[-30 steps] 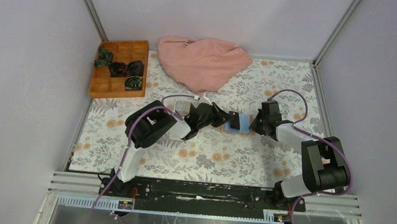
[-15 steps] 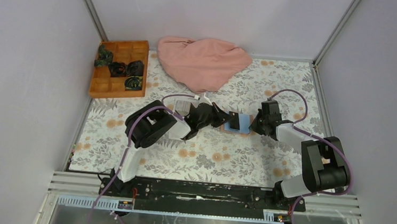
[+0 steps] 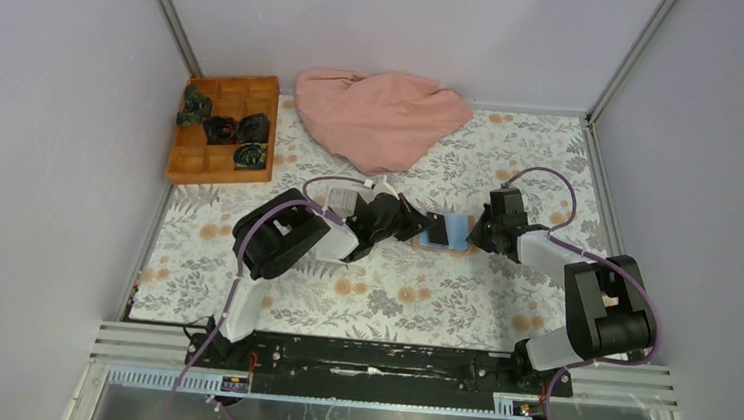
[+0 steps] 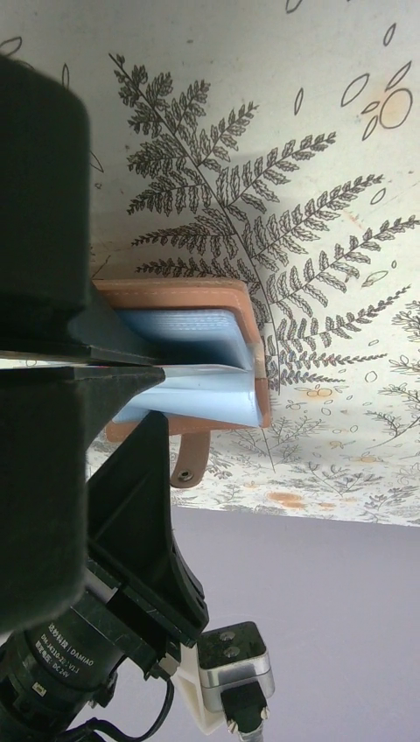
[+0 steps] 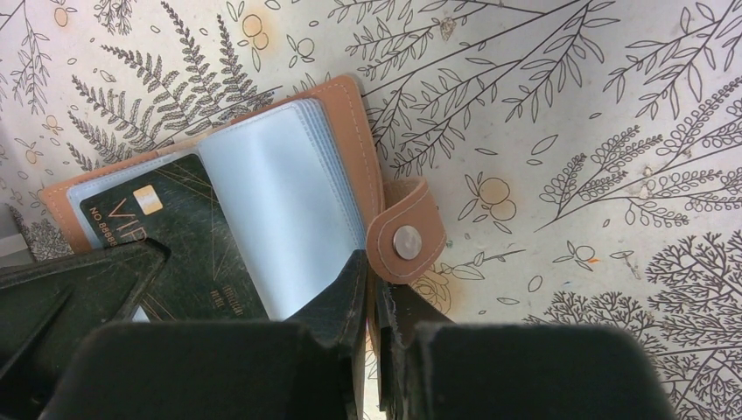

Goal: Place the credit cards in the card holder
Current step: Open the card holder at the center of the board, then insert the credit card into the card holder.

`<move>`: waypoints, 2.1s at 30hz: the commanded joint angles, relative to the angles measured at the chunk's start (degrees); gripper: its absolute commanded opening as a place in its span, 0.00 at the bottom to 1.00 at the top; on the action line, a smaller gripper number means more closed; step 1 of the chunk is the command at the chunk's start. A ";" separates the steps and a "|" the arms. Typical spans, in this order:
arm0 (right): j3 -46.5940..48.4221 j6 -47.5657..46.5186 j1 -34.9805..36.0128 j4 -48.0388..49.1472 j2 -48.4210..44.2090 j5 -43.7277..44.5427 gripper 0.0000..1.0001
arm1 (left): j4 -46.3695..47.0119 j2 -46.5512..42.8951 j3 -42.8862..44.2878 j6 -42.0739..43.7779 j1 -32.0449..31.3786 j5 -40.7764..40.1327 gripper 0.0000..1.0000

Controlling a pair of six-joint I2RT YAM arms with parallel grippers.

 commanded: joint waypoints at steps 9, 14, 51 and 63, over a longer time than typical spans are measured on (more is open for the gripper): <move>0.74 -1.64 -0.43 -2.22 2.77 2.24 0.03 | -3.38 2.74 1.63 -1.34 -0.29 2.36 0.00; 1.08 -1.95 -0.48 -2.95 3.12 2.49 0.03 | -1.84 2.94 0.74 -3.00 -0.22 2.50 0.00; 2.67 -3.02 -0.46 -6.28 2.37 5.12 0.16 | -22.50 2.39 7.87 4.17 -0.68 2.84 0.00; 3.17 -3.57 -0.49 -6.41 3.12 5.62 0.16 | -24.98 0.59 7.03 4.52 -0.93 -1.13 0.00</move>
